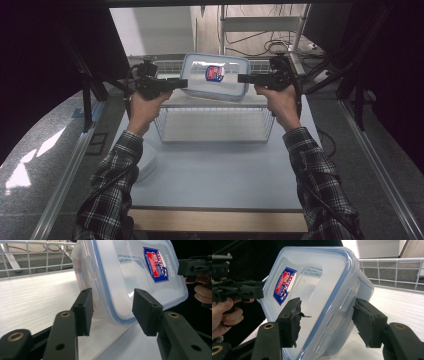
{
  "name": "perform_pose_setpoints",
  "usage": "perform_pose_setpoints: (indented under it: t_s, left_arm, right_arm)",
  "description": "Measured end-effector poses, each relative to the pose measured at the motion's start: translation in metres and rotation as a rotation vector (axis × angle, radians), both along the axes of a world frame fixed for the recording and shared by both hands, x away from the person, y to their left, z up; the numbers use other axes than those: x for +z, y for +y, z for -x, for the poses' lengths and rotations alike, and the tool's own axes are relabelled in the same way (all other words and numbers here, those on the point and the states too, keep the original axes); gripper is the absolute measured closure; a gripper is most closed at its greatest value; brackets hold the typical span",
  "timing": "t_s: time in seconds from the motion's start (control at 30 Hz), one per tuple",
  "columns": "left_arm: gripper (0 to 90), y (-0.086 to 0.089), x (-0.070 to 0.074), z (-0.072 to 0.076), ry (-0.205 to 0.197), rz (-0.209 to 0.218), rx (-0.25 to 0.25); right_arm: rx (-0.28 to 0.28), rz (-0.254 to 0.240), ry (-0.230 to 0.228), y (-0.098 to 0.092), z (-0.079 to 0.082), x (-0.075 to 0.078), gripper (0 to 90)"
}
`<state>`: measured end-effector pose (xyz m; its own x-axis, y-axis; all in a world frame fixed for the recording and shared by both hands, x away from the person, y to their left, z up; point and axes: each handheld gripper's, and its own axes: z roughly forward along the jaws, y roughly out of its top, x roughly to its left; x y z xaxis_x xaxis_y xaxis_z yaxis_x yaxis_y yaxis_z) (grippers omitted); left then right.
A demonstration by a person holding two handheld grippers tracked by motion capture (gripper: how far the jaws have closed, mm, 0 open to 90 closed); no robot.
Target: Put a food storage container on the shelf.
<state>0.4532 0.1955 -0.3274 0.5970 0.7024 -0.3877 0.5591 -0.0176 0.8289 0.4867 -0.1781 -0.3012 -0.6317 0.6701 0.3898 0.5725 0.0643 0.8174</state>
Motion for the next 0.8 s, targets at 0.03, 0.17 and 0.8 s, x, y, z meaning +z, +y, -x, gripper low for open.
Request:
perform_pose_setpoints:
  t_s: [0.03,0.17,0.8]
  left_arm:
    - [54.2,0.0,0.0,0.0,0.0,0.0,0.0]
    - [56.8,-0.002,0.001,0.002,-0.017,-0.015,0.015]
    - [67.7,0.003,0.0,0.024,-0.123,-0.035,0.03]
  right_arm:
    - [-0.004,-0.009,0.007,-0.001,-0.001,-0.001,40.5]
    - [-0.018,-0.031,0.017,-0.001,-0.005,-0.002,40.8]
    - [-0.108,0.169,-0.22,0.005,0.024,0.008,70.5]
